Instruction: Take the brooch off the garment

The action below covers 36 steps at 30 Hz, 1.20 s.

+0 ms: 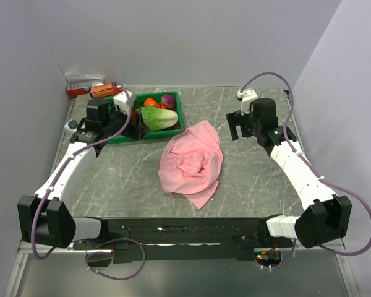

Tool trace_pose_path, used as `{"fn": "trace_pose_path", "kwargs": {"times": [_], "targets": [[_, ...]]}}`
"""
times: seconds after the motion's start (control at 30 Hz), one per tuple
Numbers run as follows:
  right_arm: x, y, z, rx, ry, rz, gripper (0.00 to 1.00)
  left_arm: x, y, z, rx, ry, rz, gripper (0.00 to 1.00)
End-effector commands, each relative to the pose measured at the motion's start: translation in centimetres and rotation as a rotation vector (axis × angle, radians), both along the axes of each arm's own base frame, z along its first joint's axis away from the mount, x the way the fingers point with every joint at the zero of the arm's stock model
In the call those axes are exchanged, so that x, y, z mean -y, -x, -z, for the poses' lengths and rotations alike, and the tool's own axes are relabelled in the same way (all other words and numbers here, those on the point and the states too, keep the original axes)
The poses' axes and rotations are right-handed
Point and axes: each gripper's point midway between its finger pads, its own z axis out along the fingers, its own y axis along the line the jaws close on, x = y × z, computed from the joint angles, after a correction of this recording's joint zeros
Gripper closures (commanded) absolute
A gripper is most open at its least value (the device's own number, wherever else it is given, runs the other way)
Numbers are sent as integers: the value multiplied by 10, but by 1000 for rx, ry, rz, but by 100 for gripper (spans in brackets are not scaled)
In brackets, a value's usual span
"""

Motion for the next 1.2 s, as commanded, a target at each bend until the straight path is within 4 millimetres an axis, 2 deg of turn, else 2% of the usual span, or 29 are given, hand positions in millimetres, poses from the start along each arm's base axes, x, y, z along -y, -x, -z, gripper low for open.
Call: {"fn": "trace_pose_path", "kwargs": {"times": [0.0, 0.1, 0.17, 0.23, 0.27, 0.33, 0.37, 0.43, 0.5, 0.53, 0.57, 0.67, 0.8, 0.87, 0.93, 1.0, 1.03, 1.07, 1.17], "targets": [[-23, 6, 9, -22, 35, -221, 0, 9, 32, 59, -133, -97, 196, 15], [-31, 14, 9, -27, 39, -302, 0, 4, 45, 96, -194, -181, 271, 19], [-40, 26, 9, -45, 14, -371, 0, -2, 44, 119, -232, -237, 289, 22], [-45, 33, 10, -50, 10, -412, 1, -9, 35, 134, -251, -286, 265, 24], [-47, 38, 12, -58, 11, -426, 1, -12, 29, 149, -282, -307, 248, 25], [-49, 43, 13, -59, 29, -463, 1, -15, 7, 151, -263, -318, 198, 27], [-49, 45, 16, -67, 40, -470, 1, -19, -2, 162, -278, -343, 174, 28], [-47, 48, 16, -55, 64, -482, 1, -18, -31, 151, -208, -337, 124, 28], [-45, 50, 21, -64, 85, -491, 1, -19, -58, 149, -177, -350, 83, 28], [-46, 50, 21, -62, 88, -495, 1, -19, -68, 148, -174, -353, 67, 27], [-45, 52, 25, -71, 91, -498, 1, -19, -87, 150, -178, -355, 48, 27], [-47, 54, 27, -71, 92, -515, 1, -21, -119, 155, -200, -351, -3, 28], [-54, 57, 37, -84, 103, -554, 1, -15, -137, 149, -183, -316, -19, 26], [-59, 59, 43, -96, 104, -577, 1, -10, -134, 143, -178, -292, -11, 25], [-65, 60, 49, -109, 100, -604, 1, 1, -117, 138, -197, -248, 69, 23], [-74, 65, 58, -127, 95, -648, 1, 10, -85, 135, -217, -209, 157, 19], [-79, 67, 62, -132, 92, -667, 1, 21, -68, 121, -202, -156, 218, 19], [-88, 71, 68, -131, 101, -703, 1, 24, -49, 134, -248, -139, 242, 19], [-101, 71, 86, -148, 142, -745, 2, 42, -14, 137, -323, -78, 300, 19]]}}
